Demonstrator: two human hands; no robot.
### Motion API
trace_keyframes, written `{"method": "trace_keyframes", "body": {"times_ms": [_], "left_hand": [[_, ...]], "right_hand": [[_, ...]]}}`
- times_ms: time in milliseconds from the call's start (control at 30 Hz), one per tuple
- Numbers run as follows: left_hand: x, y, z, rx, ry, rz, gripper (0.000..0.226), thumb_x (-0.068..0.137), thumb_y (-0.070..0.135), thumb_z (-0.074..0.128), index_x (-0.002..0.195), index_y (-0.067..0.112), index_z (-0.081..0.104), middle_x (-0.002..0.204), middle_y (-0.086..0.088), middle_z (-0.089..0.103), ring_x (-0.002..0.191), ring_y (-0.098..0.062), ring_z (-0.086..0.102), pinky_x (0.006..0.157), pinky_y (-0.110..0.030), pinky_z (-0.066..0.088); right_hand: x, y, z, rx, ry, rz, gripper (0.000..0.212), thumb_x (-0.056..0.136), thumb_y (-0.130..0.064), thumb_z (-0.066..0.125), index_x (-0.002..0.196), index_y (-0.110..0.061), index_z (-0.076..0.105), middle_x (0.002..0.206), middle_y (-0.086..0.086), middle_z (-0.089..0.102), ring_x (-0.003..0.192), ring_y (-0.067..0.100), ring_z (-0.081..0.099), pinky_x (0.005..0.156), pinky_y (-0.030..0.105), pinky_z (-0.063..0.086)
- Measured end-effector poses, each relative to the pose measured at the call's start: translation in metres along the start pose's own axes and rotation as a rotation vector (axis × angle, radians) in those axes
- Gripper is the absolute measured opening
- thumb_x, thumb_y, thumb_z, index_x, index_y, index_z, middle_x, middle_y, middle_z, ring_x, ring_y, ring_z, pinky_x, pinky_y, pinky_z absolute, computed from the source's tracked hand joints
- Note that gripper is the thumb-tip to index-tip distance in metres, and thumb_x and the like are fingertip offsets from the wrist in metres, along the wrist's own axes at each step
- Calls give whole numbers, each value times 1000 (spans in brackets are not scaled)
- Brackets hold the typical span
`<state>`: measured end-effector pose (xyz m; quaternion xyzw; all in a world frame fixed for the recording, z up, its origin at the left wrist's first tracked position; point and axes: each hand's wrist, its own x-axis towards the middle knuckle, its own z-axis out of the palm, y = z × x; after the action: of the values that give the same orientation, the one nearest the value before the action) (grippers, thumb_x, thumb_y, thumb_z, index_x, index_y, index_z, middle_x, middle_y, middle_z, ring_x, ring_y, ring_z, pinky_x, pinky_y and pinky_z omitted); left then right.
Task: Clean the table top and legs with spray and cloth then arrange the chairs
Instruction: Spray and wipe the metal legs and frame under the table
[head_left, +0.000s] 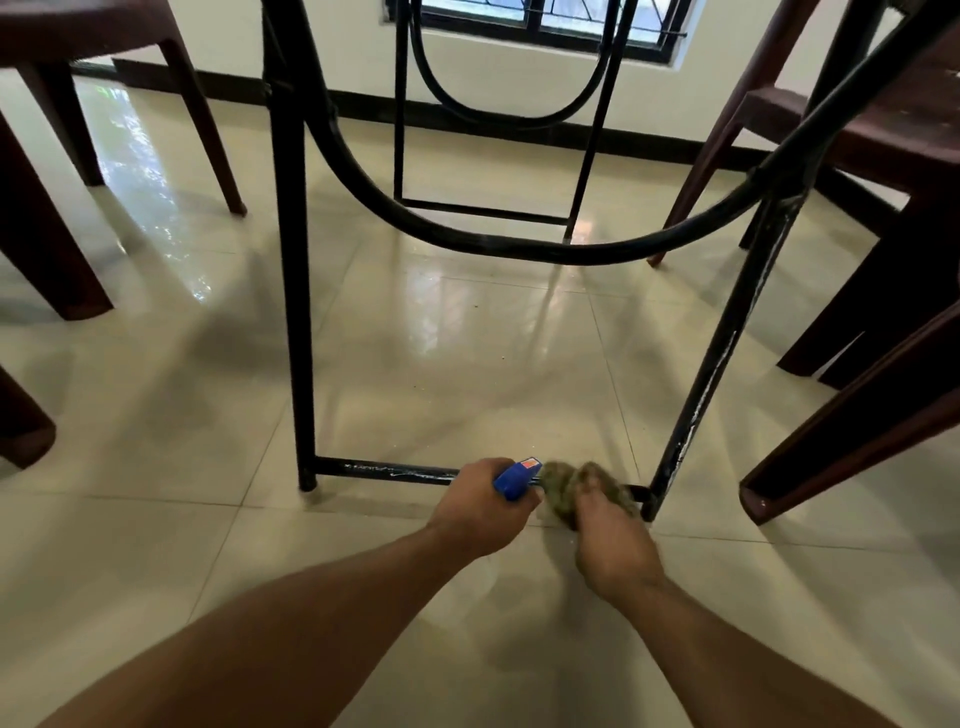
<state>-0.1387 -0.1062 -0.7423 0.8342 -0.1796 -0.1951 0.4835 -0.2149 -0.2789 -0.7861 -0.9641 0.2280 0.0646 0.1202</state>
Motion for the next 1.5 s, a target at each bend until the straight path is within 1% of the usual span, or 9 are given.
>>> {"method": "trace_keyframes", "body": {"times_ms": [200,333,467,600,933,1167,1300,1433,1500], "left_hand": [[1,-7,-31,-119,-24,-23,16,92,32,70,81,28,60,66,2,56,60,-14,52,59,-28,51],[1,-12,-46,-129,-8,-17,16,91,31,71,87,17,64,67,-2,57,62,-18,52,67,-42,58],[0,-26,-59,-120,-12,-18,16,91,33,71,91,18,65,68,0,57,62,-15,53,71,-44,60],[-1,-38,-59,-79,-76,11,18,91,34,71,88,17,66,62,5,55,57,-12,50,60,-32,51],[-5,-61,-63,183,-147,-6,25,90,34,67,72,22,53,59,10,49,53,-10,46,58,-26,43],[-9,-72,-89,179,-92,-4,14,92,35,65,99,22,65,69,8,58,64,-13,54,68,-32,53],[-12,-81,-103,119,-59,18,8,93,30,66,100,26,67,65,11,56,59,-10,49,65,-29,49],[-21,-90,-115,40,-47,-6,9,93,31,68,100,29,63,68,10,57,61,-11,52,63,-24,47],[-26,-97,-122,1,-50,-27,9,91,31,69,95,26,63,68,8,59,62,-14,54,65,-35,54]], "right_hand": [[3,-9,-9,-96,125,199,66,95,-7,44,156,-19,23,167,2,10,140,31,32,115,40,33],[4,-26,-2,-150,58,-176,81,91,5,36,160,-25,4,166,-8,-7,151,25,15,121,39,23],[6,-17,0,-103,88,194,77,92,-3,40,160,-20,8,168,0,2,150,31,16,122,42,20],[6,-7,0,-82,-14,-58,90,87,4,41,157,-32,-1,159,-20,-22,154,21,-4,121,37,15],[1,-57,17,106,78,188,83,86,7,43,160,-18,15,168,-3,1,153,31,3,124,44,11],[-3,-90,26,131,104,233,82,90,0,50,160,-15,10,168,-1,-2,153,33,3,124,40,7],[-12,-106,40,108,38,-74,86,87,9,41,160,-24,11,164,-13,-11,154,25,-5,124,39,11],[-13,-134,43,137,117,208,84,88,5,45,160,-17,8,168,-2,-3,153,33,1,123,41,10],[-18,-152,46,84,33,-78,84,89,5,40,160,-24,5,167,-9,-6,153,26,-3,124,40,12]]}}
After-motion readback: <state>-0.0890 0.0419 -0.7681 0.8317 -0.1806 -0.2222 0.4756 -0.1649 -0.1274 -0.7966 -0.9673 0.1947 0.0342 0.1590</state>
